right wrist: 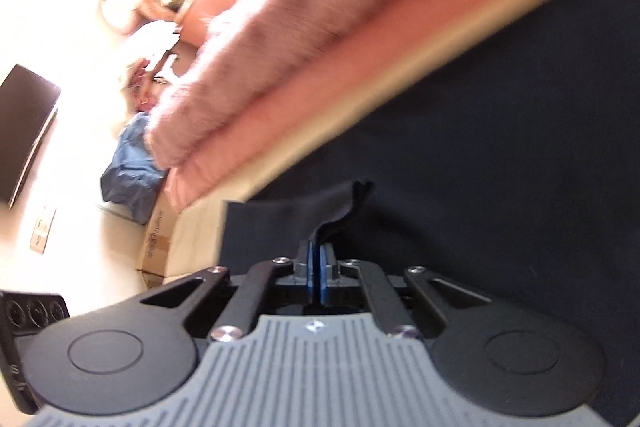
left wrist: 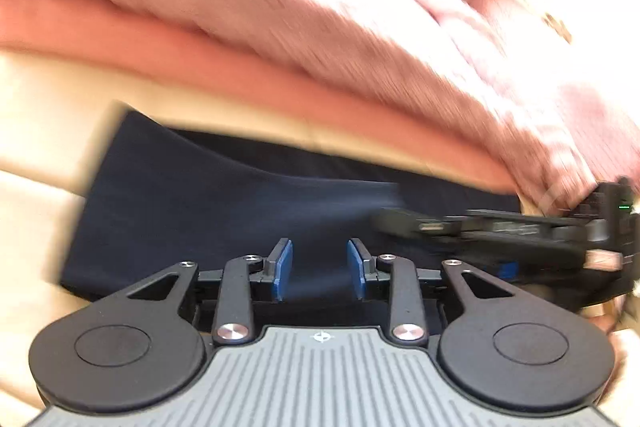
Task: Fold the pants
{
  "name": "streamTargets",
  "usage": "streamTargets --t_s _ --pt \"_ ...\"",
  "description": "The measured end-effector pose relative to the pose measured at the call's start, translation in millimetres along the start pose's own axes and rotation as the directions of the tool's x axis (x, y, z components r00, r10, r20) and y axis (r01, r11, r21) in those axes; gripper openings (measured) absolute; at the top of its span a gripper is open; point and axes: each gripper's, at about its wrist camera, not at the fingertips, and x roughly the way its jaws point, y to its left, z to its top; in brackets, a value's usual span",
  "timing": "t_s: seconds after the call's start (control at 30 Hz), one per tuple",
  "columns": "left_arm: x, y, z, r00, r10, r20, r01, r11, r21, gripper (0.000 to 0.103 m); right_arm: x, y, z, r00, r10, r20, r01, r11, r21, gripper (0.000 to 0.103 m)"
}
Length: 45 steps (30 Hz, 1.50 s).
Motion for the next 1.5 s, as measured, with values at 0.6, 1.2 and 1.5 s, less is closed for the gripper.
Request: streamTargets --t_s 0.6,1.2,1.5 --pt "20 -27 17 0.994 0.091 0.053 -0.094 0.994 0.050 0.036 -220 -2 186 0.968 -0.224 0.112 0.242 0.951 -0.192 0.000" --pt "125 -71 -2 0.993 0.096 -0.070 -0.085 0.986 0.142 0.033 -180 -231 187 0.836 -0.547 0.046 0.548 0.831 -0.094 0.000" --pt "112 -72 17 0.998 0.056 -0.016 -0.054 0.992 0.116 0.033 -209 -172 193 0.840 -0.514 0.177 0.542 0.811 -0.220 0.000"
